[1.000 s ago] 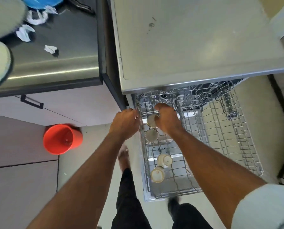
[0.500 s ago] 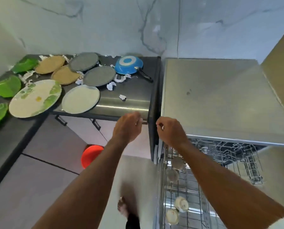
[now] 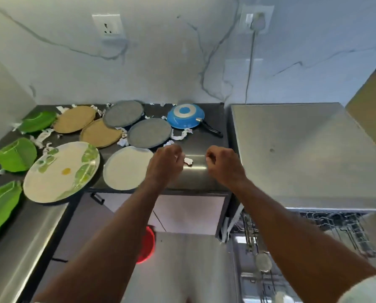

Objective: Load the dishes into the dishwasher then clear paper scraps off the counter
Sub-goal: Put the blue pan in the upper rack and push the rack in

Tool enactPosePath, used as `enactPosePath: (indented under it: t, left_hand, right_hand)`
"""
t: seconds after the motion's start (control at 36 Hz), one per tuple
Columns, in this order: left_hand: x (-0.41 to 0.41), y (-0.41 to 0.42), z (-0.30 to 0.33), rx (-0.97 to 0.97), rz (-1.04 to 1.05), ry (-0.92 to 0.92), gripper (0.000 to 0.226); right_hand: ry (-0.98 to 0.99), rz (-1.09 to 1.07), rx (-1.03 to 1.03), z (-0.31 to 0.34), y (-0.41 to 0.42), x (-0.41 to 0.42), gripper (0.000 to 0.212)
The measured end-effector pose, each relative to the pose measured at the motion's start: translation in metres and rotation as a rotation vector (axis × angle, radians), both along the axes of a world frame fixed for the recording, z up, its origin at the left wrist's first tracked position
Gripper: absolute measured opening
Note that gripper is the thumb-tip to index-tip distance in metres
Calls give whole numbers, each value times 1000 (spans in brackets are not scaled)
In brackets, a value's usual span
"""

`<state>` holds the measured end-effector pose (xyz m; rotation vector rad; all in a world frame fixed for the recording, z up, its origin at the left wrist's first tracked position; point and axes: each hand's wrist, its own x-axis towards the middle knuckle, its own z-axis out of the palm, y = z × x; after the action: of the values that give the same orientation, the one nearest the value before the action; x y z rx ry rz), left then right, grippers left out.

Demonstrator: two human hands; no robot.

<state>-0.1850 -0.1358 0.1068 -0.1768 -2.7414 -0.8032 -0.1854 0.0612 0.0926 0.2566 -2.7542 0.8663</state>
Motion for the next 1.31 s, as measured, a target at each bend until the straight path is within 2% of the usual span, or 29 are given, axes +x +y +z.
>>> enactPosePath:
  t: [0.14,0.42,0.47,0.56,0.75,0.89,1.03,1.31]
  left_hand:
    - [-18,-30,7,17,-35,7,10]
    - [-57,-52,-4,-1,-44,-103,13]
    - [-70,-53,-9,-6,-54,-127,12]
    - [-91,-52,-15,-5,-71,-119,10]
    - [-158,-52,-24,-3,-15,-176,9]
    - [-196,-44,-29,4,24,-255,13]
    - [-225,-36,-35,15,19,-282,13]
    - [-253,-39,-34,-56,2,-315,15]
  right_hand:
    - [7,-13,23,6,-28,-13,6]
    - [44,-33,26,4,-39,-65,4]
    - [36,-50,7,-1,-36,-79,12]
    - [-20,-79,-2,-15,-31,-102,29]
    - [-245,-107,135,-39,-18,-182,47]
    - [-370,-101,205,-55,-11,-235,49]
    - [-460,-85,178,-70,-14,-277,52]
    - [-535,-76,260,-98,-19,-311,57]
